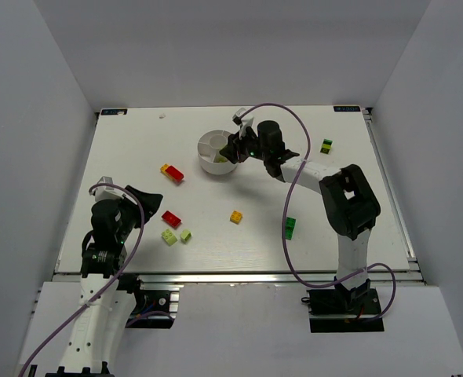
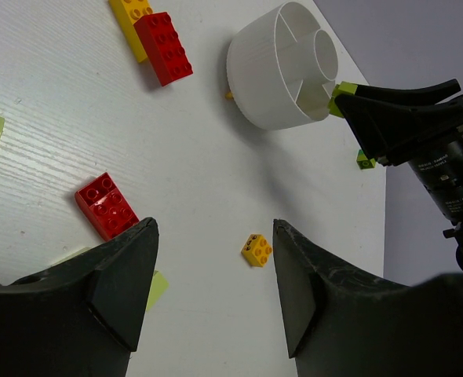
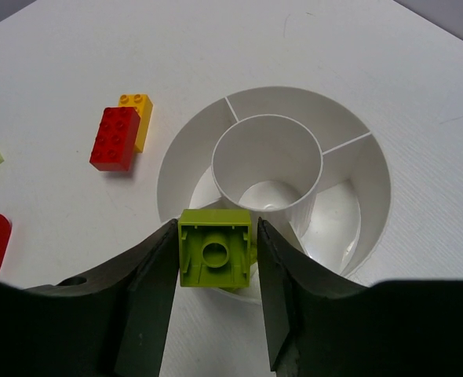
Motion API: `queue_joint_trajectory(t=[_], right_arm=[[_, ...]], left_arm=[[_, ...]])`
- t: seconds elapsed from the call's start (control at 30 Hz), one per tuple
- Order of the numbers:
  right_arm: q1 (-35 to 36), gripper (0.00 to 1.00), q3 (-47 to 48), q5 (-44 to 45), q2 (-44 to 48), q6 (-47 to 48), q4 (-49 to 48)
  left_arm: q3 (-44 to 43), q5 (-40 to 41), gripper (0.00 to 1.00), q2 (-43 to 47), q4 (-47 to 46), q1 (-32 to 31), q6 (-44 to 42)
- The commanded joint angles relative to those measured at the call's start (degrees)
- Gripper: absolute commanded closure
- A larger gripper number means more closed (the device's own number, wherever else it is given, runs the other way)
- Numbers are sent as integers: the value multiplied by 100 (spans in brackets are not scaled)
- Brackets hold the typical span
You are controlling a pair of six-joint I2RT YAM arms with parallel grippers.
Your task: Sort the legos into containers by color
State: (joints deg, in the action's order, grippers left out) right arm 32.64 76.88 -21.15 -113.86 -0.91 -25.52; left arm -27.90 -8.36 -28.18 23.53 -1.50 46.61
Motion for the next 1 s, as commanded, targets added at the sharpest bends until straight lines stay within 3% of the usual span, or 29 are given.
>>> queue_joint_trajectory(t=[0.0, 0.43, 0.57, 0.63, 0.7, 0.73, 0.8, 0.87, 0.93, 0.97], right_arm=[[14, 51, 239, -30, 31, 64, -261], [5, 46, 196, -91, 145, 266, -112], [-39, 45, 152, -196, 600, 774, 125], [-65, 32, 126, -92, 803, 1248, 528], [-109, 11, 55, 189, 1102, 1829, 819], [-135, 11, 38, 277, 1181, 1961, 1020], [-337, 11, 90, 69, 1305, 2094, 1749], [-662, 16, 484, -431, 1262, 1955, 2843], [-942, 31, 634, -443, 1261, 1779, 3341], [-1040, 50, 713, -408, 1279, 1726, 3552]], left_arm=[[-207, 36, 30, -12, -15, -8, 15], [-242, 27, 30, -20, -6, 0, -11], [-277, 63, 32, -3, 20, -8, -20], [-277, 36, 36, 15, -32, 0, 15], [-251, 19, 52, 15, -102, -8, 32], [-251, 1, 59, 15, -164, 0, 58], [-225, -43, 79, -38, -287, -8, 68], [-225, -113, 86, -90, -375, -8, 59], [-242, -174, 88, -178, -498, -8, 50], [-260, -192, 88, -205, -542, 0, 41]])
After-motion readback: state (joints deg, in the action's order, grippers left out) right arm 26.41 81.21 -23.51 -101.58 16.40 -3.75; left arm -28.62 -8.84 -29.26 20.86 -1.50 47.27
